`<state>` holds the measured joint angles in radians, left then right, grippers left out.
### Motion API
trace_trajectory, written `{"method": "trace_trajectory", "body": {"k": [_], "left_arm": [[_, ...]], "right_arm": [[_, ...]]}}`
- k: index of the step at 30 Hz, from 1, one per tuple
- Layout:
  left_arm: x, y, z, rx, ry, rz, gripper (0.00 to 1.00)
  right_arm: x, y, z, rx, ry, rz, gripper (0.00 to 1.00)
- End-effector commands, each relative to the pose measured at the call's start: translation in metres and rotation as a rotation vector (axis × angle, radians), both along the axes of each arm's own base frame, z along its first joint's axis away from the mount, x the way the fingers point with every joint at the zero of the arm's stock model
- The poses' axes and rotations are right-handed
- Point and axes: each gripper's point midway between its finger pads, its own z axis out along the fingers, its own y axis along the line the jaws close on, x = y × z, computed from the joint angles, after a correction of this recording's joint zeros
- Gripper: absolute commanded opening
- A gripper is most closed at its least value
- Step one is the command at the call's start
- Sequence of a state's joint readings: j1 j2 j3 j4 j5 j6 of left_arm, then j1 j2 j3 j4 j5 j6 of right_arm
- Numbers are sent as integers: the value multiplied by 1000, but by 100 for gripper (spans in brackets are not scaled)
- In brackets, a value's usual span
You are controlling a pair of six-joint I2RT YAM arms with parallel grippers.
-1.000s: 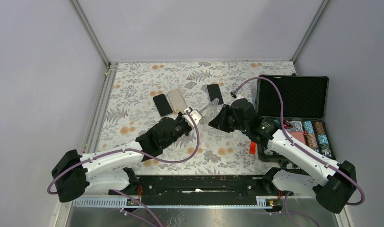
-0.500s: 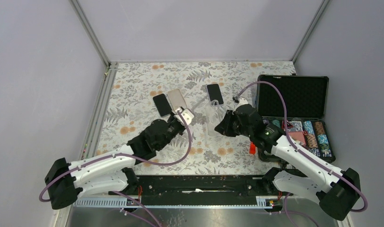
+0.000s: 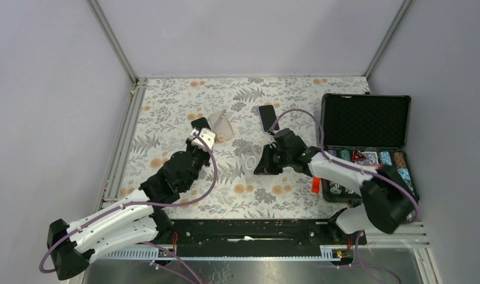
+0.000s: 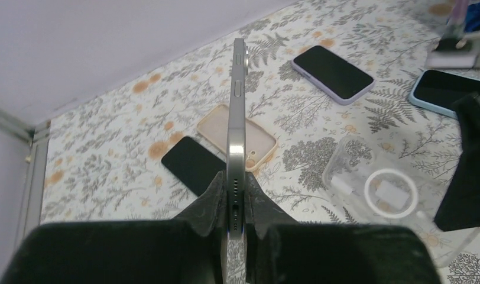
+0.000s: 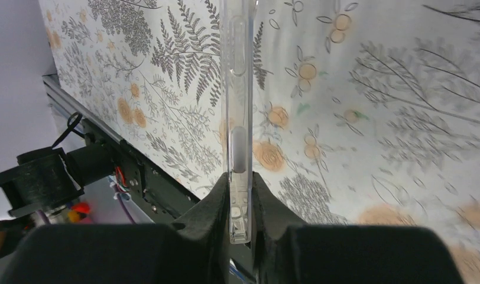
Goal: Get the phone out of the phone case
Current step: Remove the phone case from the phone, then place the phone case at the center of the board.
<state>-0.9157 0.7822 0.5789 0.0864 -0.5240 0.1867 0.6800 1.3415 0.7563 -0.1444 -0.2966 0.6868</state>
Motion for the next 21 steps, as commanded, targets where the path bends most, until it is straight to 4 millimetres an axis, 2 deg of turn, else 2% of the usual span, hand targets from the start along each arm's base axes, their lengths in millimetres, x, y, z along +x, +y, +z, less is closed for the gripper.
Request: {"method": "trace_trajectory", "body": {"k": [1,3,6,9,12,14,17,21], "left_arm": [[0,26,9,-136,30,151,0],[-5,32,0,-193,95,193,0],[-13,37,-10,-237,156,216,0],[-18,48,-14,-243,179,255,0],[-21,55,-18,-249,197,288,0],[-22,56,-21,-245,213,293,0],[-22,51,-26,-243,235,283,0],[-23,47,-38,-181,281,275,0]], "right_arm": [[17,59,16,247,41,59,0],[24,78,18,318,63,58,0],[28,100,10,323,101,75,0],[34,105,-5,304,131,48,2],[37,101,-24,238,143,32,11],[37,95,-34,197,150,16,20],[41,75,-47,144,128,-61,48],[44,64,-40,132,79,-65,67]]}}
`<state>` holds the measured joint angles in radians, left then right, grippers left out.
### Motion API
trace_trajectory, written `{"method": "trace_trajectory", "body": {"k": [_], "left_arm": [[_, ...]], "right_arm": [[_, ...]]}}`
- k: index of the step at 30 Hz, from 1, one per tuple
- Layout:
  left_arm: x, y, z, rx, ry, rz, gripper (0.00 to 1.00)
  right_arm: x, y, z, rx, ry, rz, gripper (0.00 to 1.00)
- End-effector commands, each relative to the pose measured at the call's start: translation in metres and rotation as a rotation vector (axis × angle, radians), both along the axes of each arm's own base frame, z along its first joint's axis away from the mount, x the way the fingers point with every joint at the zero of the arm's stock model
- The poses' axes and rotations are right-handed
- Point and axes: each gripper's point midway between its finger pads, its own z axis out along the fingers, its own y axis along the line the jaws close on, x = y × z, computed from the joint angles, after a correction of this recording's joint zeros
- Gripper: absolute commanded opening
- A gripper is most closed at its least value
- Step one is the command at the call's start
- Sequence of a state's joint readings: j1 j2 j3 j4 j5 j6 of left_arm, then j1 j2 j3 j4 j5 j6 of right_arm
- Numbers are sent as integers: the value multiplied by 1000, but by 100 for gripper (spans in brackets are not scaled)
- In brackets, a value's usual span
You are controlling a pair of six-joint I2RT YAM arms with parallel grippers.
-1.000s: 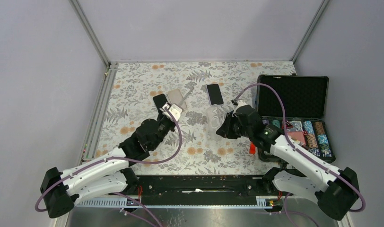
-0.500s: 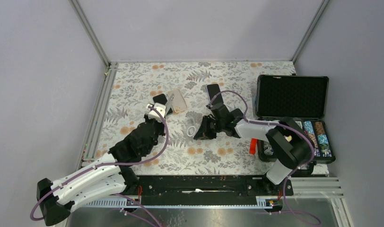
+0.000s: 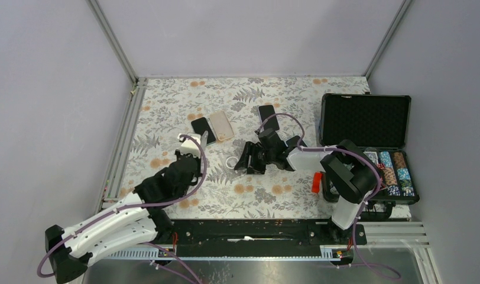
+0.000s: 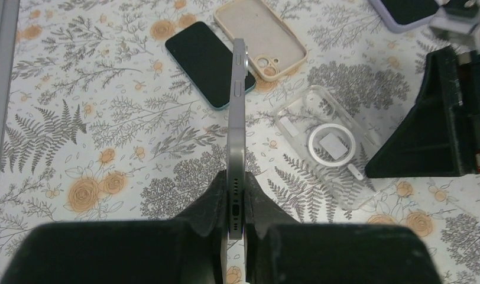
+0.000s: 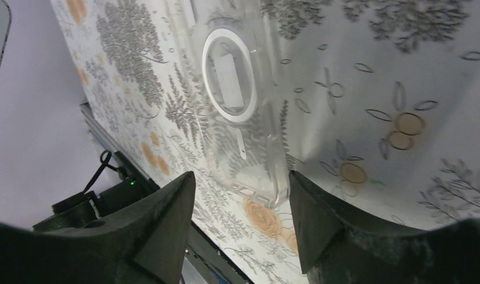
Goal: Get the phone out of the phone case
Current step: Place the phone case at the center of the board, then place the phone at the center of the board.
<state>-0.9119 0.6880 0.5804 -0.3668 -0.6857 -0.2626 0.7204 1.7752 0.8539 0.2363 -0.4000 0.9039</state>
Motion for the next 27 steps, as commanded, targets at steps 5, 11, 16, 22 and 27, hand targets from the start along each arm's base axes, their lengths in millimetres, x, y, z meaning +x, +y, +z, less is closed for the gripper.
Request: {"method": "trace_trajectory", "body": {"k": [5,11,16,22,27], "left_arm": [[7,-8,7,-6,31,29,0],[4,-15,-20,108,108,-18,0],[10,-23,-42,246,150,-73,0],[17,-25,-66,421,215,-74,0],[18,-28,-84,623,241,-104,0]], "right_arm": [[15,-35,23,-104,-162,-61,82],[7,-70,37,-57,-201,-143,89],[4,-78,52,-29,-230,-152,88],[1,-83,68,-15,-257,-152,87],[2,-91,77,-20,-284,-159,86]]}}
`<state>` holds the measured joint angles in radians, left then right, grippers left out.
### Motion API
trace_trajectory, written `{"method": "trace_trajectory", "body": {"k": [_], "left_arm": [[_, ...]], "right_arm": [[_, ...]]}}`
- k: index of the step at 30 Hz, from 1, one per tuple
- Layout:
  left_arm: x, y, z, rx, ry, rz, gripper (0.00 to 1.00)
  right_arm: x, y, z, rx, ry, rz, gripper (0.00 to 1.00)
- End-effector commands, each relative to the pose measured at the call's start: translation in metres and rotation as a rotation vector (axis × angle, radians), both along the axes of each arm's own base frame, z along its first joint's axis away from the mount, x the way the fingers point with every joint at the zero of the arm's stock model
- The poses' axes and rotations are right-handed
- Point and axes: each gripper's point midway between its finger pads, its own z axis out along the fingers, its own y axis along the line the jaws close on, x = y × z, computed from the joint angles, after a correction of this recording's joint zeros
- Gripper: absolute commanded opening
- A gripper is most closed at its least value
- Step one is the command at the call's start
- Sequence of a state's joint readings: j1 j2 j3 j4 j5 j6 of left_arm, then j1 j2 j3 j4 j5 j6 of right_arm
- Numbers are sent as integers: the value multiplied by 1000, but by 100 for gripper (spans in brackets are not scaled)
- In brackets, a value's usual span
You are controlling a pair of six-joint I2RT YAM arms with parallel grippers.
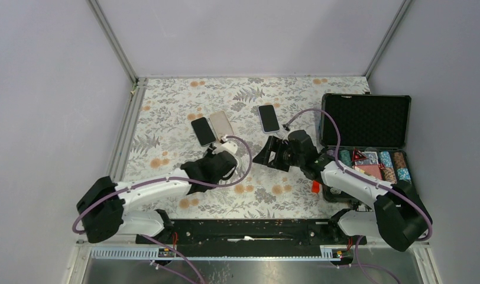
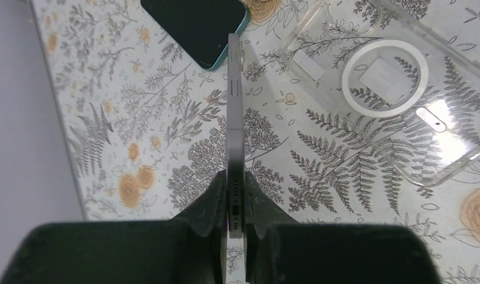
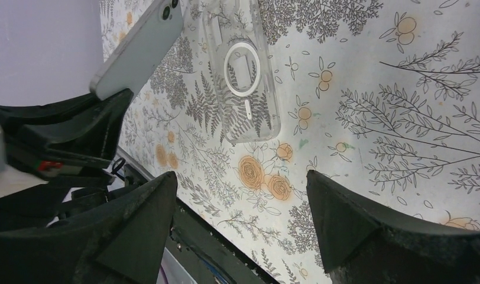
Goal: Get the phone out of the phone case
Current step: Place the phone at the center of the board.
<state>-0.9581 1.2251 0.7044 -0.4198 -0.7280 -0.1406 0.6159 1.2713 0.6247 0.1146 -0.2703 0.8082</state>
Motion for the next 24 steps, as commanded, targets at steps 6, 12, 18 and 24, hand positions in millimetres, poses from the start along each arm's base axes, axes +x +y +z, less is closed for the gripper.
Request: {"method": "trace_trajectory", "body": {"k": [6,12,18,24], "left_arm": [[0,-17,-7,256,49,-115,0],[-3,-10,-18,390,110,-159,0],[-11,1,-17,426,145,-201,0],[-30,-8,-20,381,263,-335,10]], "right_arm": [[6,-26,11,-37,-48,-51,86],[6,-45,7,-82,-47,-82,85],[5,-46,5,-82,-38,-77,85],[6,-44,7,-75,-34,-75,84]]}}
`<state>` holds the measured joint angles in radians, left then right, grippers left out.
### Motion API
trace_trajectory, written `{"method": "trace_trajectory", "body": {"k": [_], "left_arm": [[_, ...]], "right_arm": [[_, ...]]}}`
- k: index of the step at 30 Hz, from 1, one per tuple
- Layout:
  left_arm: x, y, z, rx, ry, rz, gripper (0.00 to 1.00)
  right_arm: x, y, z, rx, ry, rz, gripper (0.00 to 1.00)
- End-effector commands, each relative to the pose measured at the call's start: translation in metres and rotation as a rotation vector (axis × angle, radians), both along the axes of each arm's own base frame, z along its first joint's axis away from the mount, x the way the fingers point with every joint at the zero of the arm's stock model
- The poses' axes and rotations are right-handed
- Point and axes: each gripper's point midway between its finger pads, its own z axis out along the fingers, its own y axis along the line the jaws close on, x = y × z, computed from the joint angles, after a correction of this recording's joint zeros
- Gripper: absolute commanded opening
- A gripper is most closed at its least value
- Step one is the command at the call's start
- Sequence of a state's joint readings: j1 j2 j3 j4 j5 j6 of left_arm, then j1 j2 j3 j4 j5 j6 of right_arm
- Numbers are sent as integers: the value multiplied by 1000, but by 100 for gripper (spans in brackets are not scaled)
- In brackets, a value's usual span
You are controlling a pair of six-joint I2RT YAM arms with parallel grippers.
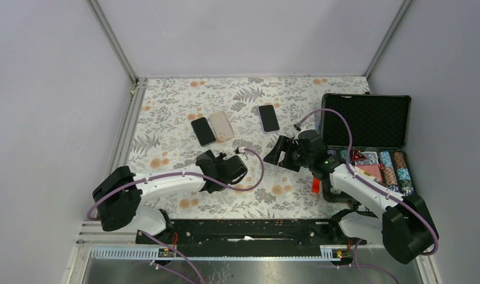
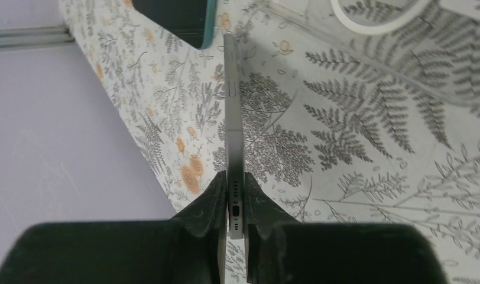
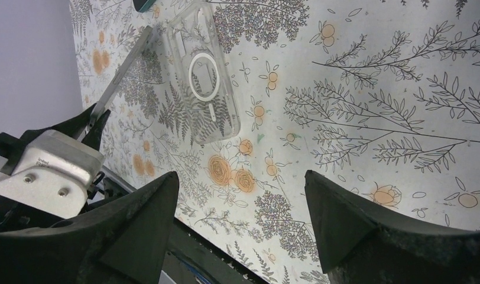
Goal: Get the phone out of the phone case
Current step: Place the phone at the center of the board.
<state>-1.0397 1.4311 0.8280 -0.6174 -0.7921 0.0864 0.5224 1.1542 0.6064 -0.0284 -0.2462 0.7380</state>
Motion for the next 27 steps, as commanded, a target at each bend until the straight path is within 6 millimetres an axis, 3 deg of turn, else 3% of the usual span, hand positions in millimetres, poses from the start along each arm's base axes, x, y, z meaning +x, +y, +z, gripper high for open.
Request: {"method": "trace_trajectory", "body": {"k": [1,7,10,16,18,23,27], "left_arm": [[-25,-10,-14,-39,193,-110,11],[-25,9,-45,110,210,-108,12],[-33,2,-56,93,289,-111,12],[-33,-11,-61,40,297,-125,26],[-35,-13,-63,34,312,-132,49],[-38,-16,-64,30,335,-146,52],[-36,-18,-48,-4,302,-140,52]], "right_arm": [[3,-1,6,-2,-19,-3,84],[1,-4,3,-4,-17,-10,84],[-1,-6,-1,-9,-11,-15,84],[0,-8,3,-9,-28,-22,84],[0,-9,4,-12,-36,-26,84],[0,-12,3,-23,-38,-31,84],[1,-17,1,-56,-41,-34,84]]}}
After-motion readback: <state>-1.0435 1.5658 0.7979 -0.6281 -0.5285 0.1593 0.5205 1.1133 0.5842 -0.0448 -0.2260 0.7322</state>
